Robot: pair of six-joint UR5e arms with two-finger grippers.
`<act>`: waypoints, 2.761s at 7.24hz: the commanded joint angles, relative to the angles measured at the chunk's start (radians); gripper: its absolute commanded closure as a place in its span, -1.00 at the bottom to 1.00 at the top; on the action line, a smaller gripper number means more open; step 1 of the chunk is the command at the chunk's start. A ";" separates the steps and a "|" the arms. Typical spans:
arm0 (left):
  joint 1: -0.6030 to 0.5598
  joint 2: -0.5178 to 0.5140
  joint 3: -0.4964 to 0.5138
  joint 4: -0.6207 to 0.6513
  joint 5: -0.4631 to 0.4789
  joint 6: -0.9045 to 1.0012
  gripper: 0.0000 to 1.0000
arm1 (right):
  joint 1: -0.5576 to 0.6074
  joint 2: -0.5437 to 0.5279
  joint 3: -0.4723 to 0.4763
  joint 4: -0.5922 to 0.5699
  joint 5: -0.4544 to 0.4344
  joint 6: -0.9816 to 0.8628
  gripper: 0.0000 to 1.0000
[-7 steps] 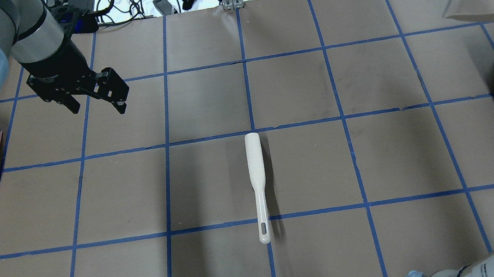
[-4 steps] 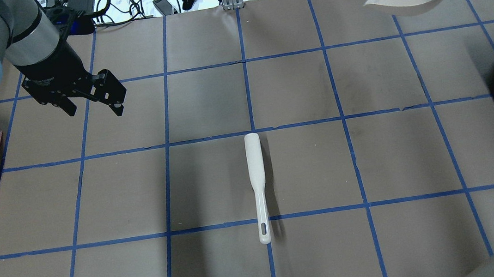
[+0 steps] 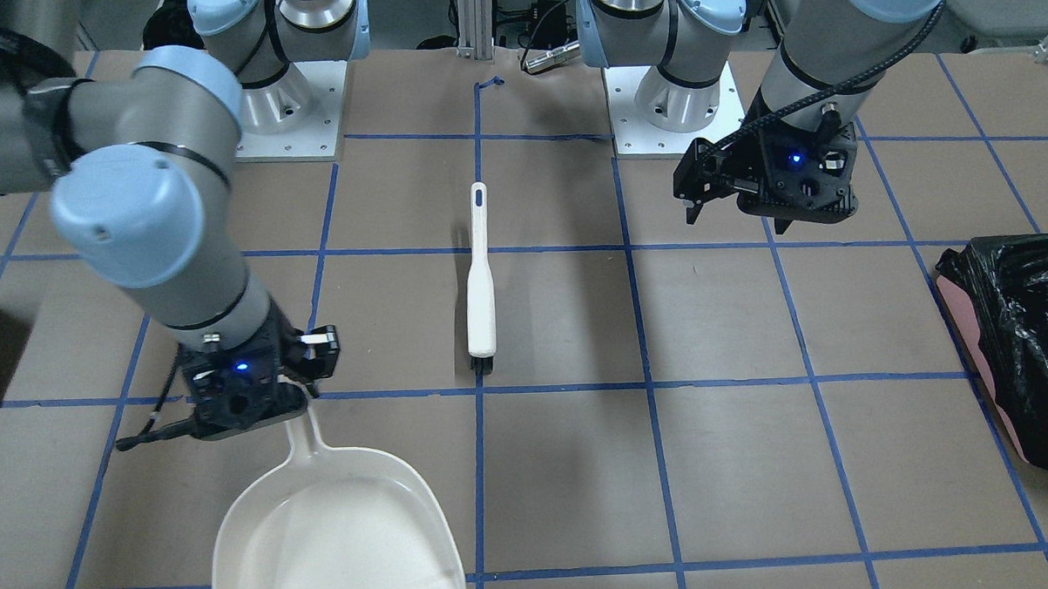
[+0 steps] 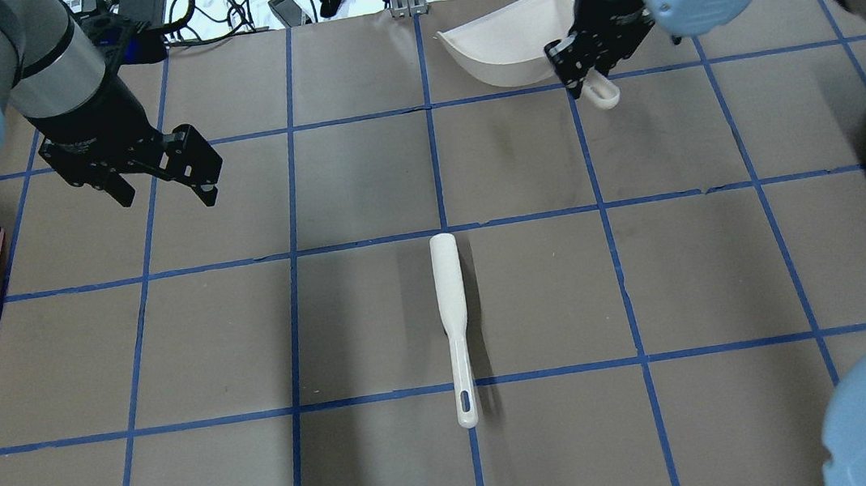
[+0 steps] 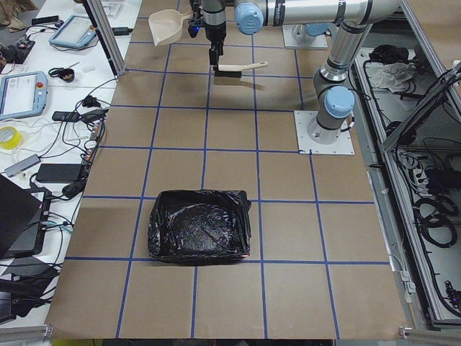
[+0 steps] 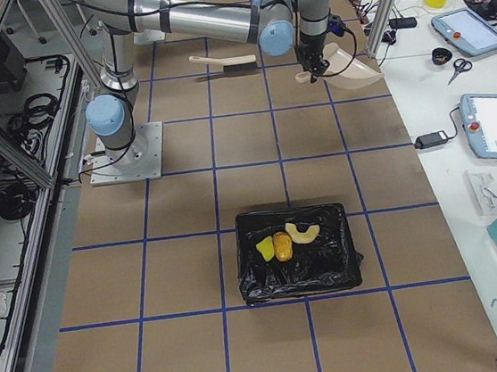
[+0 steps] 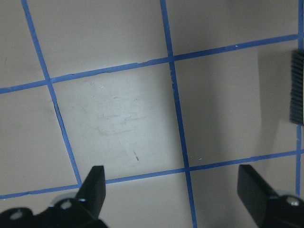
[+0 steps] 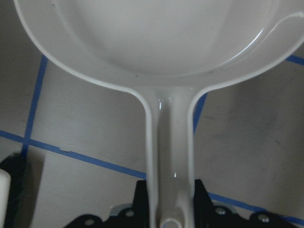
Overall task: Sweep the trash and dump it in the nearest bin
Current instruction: 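Carry the dustpan with the right gripper back toward the table center, then lower the dustpan onto the table near the brush with the right gripper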
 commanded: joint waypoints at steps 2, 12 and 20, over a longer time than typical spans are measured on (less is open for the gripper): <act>0.003 0.000 0.001 0.000 0.000 0.009 -1.00 | 0.170 0.066 0.013 -0.080 0.000 0.306 0.95; 0.006 0.000 0.000 0.004 0.000 0.011 -1.00 | 0.245 0.118 0.105 -0.222 0.001 0.423 0.95; 0.006 0.002 0.003 0.010 0.000 0.011 -1.00 | 0.246 0.117 0.111 -0.208 0.003 0.458 0.94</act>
